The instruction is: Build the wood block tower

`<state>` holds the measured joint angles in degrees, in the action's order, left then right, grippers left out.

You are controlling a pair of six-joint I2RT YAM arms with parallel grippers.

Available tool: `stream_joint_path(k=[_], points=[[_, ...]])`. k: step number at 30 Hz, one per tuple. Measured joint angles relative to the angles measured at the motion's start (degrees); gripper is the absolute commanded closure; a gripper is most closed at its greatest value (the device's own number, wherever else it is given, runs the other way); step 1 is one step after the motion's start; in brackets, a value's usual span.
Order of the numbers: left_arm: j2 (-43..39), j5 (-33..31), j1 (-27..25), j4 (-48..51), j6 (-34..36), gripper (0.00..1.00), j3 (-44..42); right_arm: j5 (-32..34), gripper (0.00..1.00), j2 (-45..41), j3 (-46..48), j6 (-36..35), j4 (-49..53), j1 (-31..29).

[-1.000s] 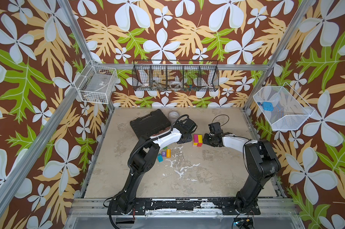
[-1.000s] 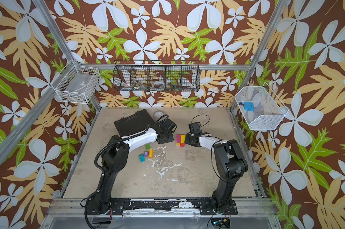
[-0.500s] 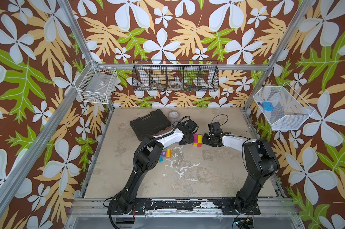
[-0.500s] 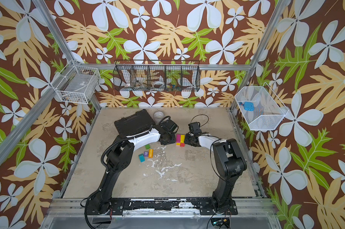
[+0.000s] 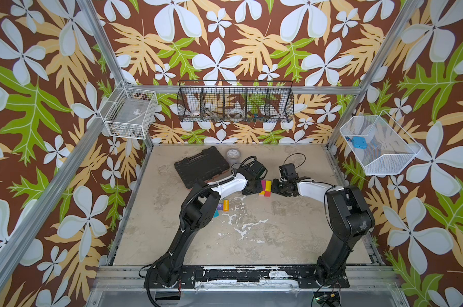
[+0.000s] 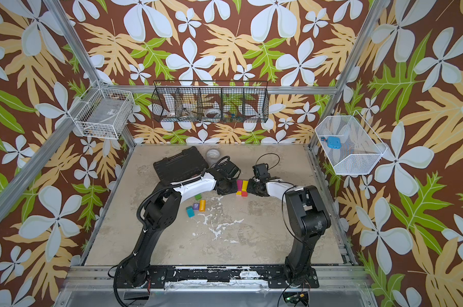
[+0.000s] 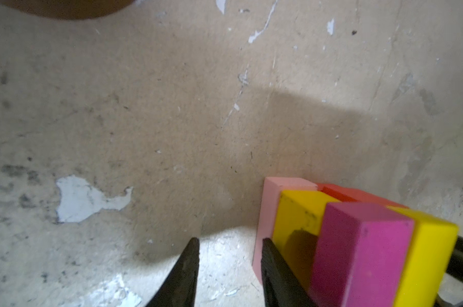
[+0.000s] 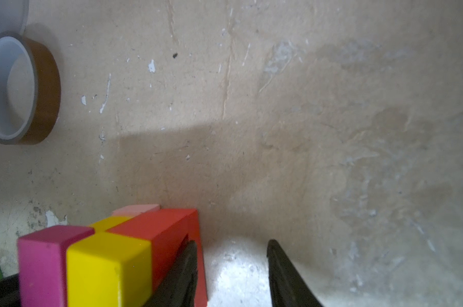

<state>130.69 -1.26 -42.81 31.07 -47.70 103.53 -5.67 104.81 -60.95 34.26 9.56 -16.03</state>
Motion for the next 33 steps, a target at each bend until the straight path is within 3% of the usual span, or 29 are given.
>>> stream_joint_path(k=[19, 33], points=[[-6.29, -3.89, 0.26, 0.13, -1.53, 0.58, -4.37, -0.2, 0.5, -5.84, 2.45, 0.28, 0.76, 4.33], [1.53, -2.73, 1.88, 1.7, -1.36, 0.58, 4.76, -3.02, 0.5, -1.05, -2.45, -1.38, 1.55, 4.33]])
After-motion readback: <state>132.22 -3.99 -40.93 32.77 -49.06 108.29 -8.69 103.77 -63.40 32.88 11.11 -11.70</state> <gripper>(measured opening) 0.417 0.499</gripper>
